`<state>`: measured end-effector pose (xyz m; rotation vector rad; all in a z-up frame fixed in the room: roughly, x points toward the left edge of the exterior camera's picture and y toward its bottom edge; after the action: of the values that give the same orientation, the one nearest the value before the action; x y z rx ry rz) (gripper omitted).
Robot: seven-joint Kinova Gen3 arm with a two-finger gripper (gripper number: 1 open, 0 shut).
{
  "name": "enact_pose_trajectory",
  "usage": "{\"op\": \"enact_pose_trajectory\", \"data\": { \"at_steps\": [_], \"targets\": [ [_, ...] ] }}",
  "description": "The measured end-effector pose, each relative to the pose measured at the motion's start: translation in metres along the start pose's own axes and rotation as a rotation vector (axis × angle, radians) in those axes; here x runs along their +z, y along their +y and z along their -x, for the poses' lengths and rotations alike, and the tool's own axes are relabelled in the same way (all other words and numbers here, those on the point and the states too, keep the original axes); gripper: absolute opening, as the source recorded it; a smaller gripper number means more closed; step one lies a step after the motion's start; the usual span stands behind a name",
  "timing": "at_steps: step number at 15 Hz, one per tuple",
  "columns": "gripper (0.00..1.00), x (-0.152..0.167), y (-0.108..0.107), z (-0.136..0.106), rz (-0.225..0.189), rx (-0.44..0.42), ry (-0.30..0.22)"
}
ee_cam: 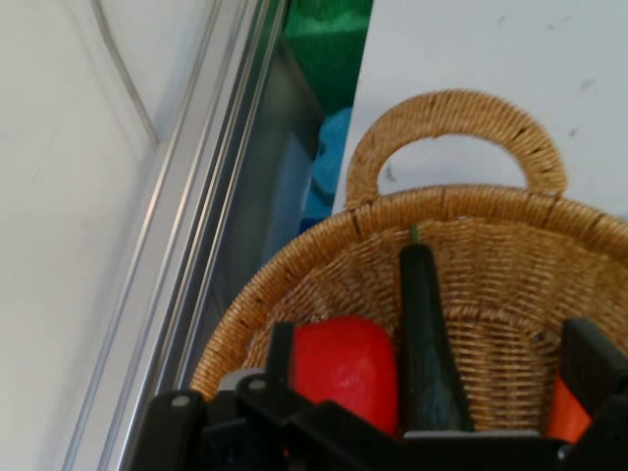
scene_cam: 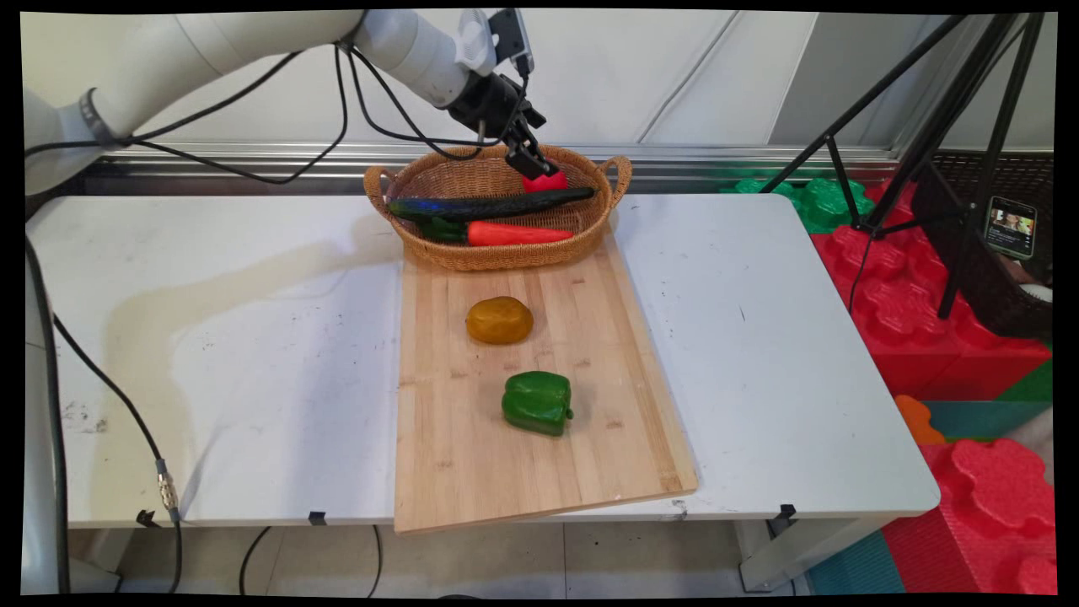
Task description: Pick up the potato from the cutting board
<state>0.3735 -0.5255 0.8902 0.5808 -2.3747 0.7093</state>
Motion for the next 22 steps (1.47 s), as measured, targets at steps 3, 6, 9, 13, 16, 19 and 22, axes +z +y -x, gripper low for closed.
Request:
{"op": "enact_pose_trajectory", "data": {
  "at_steps": [3, 6, 9, 13, 16, 19, 22],
  "targets": [
    [1.0, -0.019, 0.005, -0.002, 0.007, -0.005, 0.016],
    [1.0, -0.049, 0.014, -0.002, 0.021, -0.01, 0.039],
    [1.0, -0.081, 0.026, 0.001, 0.048, -0.016, 0.056],
    [1.0, -0.115, 0.043, 0.008, 0.088, -0.023, 0.061],
    [1.0, -0.135, 0.056, 0.018, 0.122, -0.036, 0.056],
    [1.0, -0.151, 0.07, 0.03, 0.161, -0.046, 0.044],
    [1.0, -0.158, 0.088, 0.042, 0.202, -0.064, 0.026]
  ]
}}
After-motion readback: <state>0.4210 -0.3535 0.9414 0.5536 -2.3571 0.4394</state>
